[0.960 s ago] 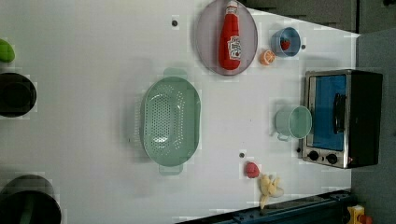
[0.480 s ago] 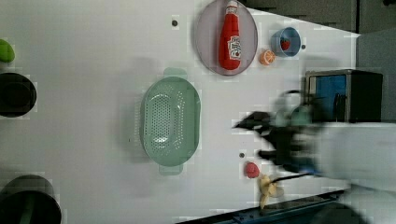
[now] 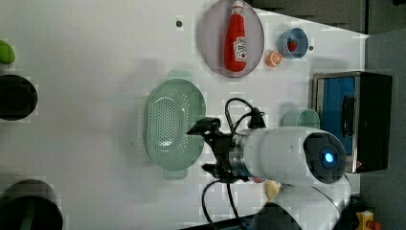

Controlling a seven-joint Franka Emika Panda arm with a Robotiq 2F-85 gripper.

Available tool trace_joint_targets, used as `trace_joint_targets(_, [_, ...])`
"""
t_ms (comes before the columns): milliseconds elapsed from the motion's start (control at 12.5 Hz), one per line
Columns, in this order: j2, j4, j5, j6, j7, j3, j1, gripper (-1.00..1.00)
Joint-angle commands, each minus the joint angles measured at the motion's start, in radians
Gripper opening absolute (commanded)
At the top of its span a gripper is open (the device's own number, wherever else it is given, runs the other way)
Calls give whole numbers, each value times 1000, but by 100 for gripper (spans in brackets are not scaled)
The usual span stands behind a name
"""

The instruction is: Drag strainer left to right.

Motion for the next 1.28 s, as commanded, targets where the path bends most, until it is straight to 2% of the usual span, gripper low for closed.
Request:
trace_joint_targets(80, [116, 19, 4, 140, 227, -20, -17, 100])
trace_joint_targets(320, [254, 19, -50, 280, 245, -42, -13, 100])
trace_joint_targets(640, [366, 18, -56, 408, 245, -82, 4, 100])
trace_joint_targets(960, [394, -3, -127, 453, 245, -163, 42, 100])
trace_joint_targets(1280, [394, -39, -127, 517, 245, -203, 43, 100])
